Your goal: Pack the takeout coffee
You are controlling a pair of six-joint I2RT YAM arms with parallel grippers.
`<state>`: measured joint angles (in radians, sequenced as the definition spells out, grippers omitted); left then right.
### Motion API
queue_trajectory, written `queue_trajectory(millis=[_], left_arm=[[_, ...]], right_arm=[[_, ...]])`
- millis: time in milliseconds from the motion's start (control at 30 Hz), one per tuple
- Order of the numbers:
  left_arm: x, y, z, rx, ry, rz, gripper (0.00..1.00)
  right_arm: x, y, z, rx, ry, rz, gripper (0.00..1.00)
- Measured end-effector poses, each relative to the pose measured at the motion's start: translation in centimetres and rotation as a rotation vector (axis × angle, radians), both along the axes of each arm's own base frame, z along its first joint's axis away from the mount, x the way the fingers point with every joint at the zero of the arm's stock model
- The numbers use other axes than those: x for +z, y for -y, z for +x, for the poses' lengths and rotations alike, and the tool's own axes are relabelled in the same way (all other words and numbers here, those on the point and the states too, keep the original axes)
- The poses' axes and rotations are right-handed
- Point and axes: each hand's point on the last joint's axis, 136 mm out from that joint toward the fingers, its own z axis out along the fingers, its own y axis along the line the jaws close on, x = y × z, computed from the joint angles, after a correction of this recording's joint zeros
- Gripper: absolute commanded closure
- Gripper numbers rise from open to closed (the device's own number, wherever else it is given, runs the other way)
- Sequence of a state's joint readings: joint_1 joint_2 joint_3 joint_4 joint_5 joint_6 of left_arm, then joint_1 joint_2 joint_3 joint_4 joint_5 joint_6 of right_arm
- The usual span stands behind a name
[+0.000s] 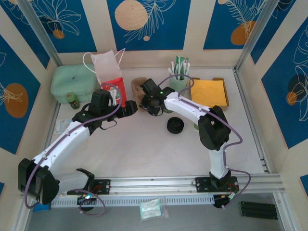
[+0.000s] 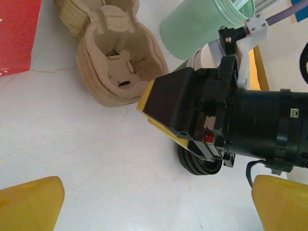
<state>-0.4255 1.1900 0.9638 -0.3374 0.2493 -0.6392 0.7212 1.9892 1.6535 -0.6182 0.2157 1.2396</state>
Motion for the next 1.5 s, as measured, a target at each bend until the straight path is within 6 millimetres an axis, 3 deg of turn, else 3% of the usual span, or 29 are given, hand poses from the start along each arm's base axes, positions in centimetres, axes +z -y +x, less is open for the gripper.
queue_trajectory(millis=[233,500,633,767,1500], left_arm=[[-0.3,-0.2,0.0,0.005,-0.007,0.003,0.01],[-0.4,-0.4,0.1,0.011,-0.008,0.003,0.01],[-0.4,-0.5,0.1,0.012,-0.008,0.003,0.01],[-0.4,-0.5,0.2,0.015,-0.008,0.003,0.01],[-0.5,-0.7,0.2,0.019,-0.011,0.002,0.00]], right_arm=[[-0.6,0.4,0.7,-0.026,-0.007,-0.010,0.66],[0.6,0.3,2.0,-0.042,0.020,0.012,0.66],[0.2,0.3,2.4,-0.045,0.016,0.009,0.66],[-0.8,0.5,2.5,-0.049,-0.002,-0.006,0.66],[-1.6,0.9,2.8,-0.066,-0.022,-0.012,0.66]])
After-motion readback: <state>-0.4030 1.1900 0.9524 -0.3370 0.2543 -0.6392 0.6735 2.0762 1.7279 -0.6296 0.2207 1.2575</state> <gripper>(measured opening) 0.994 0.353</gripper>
